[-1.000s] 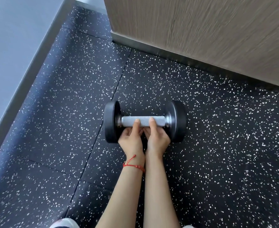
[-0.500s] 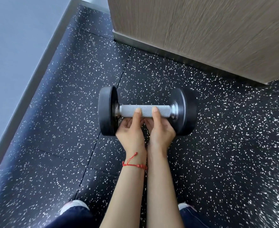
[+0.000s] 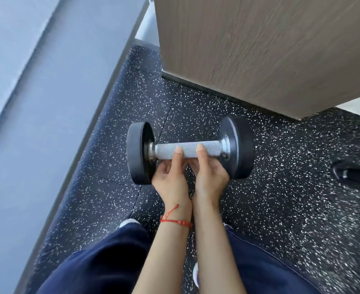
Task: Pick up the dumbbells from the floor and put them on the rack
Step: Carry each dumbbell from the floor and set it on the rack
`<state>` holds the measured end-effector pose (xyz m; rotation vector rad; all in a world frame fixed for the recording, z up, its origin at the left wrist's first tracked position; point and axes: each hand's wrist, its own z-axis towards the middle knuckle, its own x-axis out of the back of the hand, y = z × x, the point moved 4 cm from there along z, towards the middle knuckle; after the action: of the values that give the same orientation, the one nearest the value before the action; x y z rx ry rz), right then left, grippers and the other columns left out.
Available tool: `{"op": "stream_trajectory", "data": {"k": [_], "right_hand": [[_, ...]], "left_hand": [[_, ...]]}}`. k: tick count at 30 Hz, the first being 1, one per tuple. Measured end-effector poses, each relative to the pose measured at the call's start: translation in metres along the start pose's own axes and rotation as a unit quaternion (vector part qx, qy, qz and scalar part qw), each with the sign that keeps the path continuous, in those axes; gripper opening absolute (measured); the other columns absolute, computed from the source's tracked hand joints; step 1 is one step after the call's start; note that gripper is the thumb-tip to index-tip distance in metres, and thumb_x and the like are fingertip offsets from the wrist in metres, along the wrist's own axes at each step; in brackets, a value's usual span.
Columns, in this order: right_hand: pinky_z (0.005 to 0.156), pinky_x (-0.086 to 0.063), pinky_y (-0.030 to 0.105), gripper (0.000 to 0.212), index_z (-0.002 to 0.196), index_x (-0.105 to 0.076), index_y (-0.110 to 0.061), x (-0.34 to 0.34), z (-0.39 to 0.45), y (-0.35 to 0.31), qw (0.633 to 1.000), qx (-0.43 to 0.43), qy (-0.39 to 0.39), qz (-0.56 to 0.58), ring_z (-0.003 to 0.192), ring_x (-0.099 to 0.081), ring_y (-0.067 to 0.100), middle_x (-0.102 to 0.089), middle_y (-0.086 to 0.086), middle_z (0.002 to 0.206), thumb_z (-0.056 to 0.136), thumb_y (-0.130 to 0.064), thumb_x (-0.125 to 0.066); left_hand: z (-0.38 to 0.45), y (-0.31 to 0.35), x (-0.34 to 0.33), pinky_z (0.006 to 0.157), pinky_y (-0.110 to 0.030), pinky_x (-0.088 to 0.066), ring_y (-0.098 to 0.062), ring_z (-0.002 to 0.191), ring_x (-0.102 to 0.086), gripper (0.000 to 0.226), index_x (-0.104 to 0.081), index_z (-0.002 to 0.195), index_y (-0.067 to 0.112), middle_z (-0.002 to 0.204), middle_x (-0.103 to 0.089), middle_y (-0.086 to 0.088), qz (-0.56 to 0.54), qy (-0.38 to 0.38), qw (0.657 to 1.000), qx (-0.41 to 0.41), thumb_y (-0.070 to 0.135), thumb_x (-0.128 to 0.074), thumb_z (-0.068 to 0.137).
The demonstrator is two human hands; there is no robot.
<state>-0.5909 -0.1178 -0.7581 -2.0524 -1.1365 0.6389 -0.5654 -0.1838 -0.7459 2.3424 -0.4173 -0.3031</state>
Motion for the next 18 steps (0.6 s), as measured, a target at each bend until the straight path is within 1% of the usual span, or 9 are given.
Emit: {"op": "stream_trajectory", "data": {"k": [2,5,8,11,12,14,15,18], "right_hand": [[0.076,-0.054,0.040,0.009,0.074,-0.070,-0.008,-0.004,-0.027,-0.023,1.000,-0.001,-0.005,-0.002,0.079,-0.066,0.029,-0.071,0.010,0.075,0.079,-0.016,-0.071],[0.079,-0.054,0.041,0.008,0.073,-0.070,-0.009,-0.010,-0.069,-0.060,1.000,0.003,-0.006,-0.008,0.080,-0.066,0.029,-0.071,0.008,0.074,0.080,-0.013,-0.068],[0.080,-0.055,0.042,0.010,0.072,-0.071,-0.010,-0.018,-0.115,-0.096,0.999,0.004,-0.014,-0.029,0.082,-0.067,0.029,-0.073,0.007,0.075,0.079,-0.018,-0.070],[0.079,-0.055,0.042,0.017,0.066,-0.072,-0.012,-0.025,-0.161,-0.131,0.999,0.000,-0.015,-0.047,0.080,-0.068,0.027,-0.073,0.003,0.071,0.073,-0.028,-0.074],[0.080,-0.055,0.042,0.016,0.065,-0.072,-0.013,-0.027,-0.176,-0.144,0.999,-0.001,-0.017,-0.050,0.080,-0.068,0.027,-0.073,0.002,0.070,0.074,-0.027,-0.074],[0.081,-0.055,0.043,0.013,0.067,-0.071,-0.013,-0.033,-0.205,-0.169,0.999,-0.002,-0.019,-0.049,0.081,-0.069,0.027,-0.073,0.001,0.069,0.078,-0.019,-0.071],[0.081,-0.055,0.044,0.013,0.067,-0.070,-0.013,-0.036,-0.219,-0.180,0.998,0.002,-0.019,-0.055,0.081,-0.069,0.026,-0.073,0.001,0.070,0.079,-0.018,-0.071],[0.084,-0.055,0.047,0.013,0.068,-0.071,-0.014,-0.044,-0.259,-0.213,0.996,0.019,-0.021,-0.087,0.080,-0.069,0.024,-0.073,0.001,0.074,0.075,-0.025,-0.073]], "left_hand": [[-0.024,0.025,0.003,0.065,-0.018,-0.056,-0.017,0.071,-0.063,0.011,-0.062,0.074,0.007,0.076,-0.066,-0.011,-0.002,0.008,1.000,0.000,0.013,-0.065,0.083],[-0.061,0.066,0.008,0.065,-0.018,-0.057,-0.016,0.069,-0.064,0.010,-0.062,0.075,0.005,0.078,-0.065,-0.014,-0.016,0.011,1.000,0.002,0.010,-0.064,0.084],[-0.098,0.110,0.013,0.061,-0.017,-0.056,-0.014,0.067,-0.065,0.008,-0.062,0.078,0.004,0.080,-0.066,-0.016,-0.014,0.013,1.000,-0.001,0.009,-0.063,0.084],[-0.137,0.153,0.020,0.061,-0.017,-0.055,-0.019,0.074,-0.065,0.009,-0.063,0.083,0.001,0.086,-0.066,-0.020,-0.012,0.015,1.000,0.004,0.010,-0.064,0.083],[-0.150,0.167,0.023,0.061,-0.017,-0.055,-0.020,0.075,-0.065,0.009,-0.063,0.083,0.002,0.087,-0.066,-0.020,-0.011,0.016,1.000,0.006,0.010,-0.064,0.084],[-0.175,0.196,0.026,0.060,-0.016,-0.055,-0.018,0.073,-0.064,0.009,-0.062,0.080,0.003,0.085,-0.066,-0.019,-0.011,0.018,1.000,0.009,0.010,-0.063,0.084],[-0.187,0.210,0.028,0.060,-0.016,-0.055,-0.016,0.071,-0.064,0.009,-0.062,0.079,0.004,0.084,-0.066,-0.018,-0.011,0.017,1.000,0.011,0.011,-0.063,0.084],[-0.219,0.249,0.035,0.059,-0.016,-0.055,-0.012,0.065,-0.064,0.013,-0.062,0.074,0.006,0.077,-0.065,-0.013,-0.003,0.025,1.000,0.011,0.014,-0.064,0.084]]}}
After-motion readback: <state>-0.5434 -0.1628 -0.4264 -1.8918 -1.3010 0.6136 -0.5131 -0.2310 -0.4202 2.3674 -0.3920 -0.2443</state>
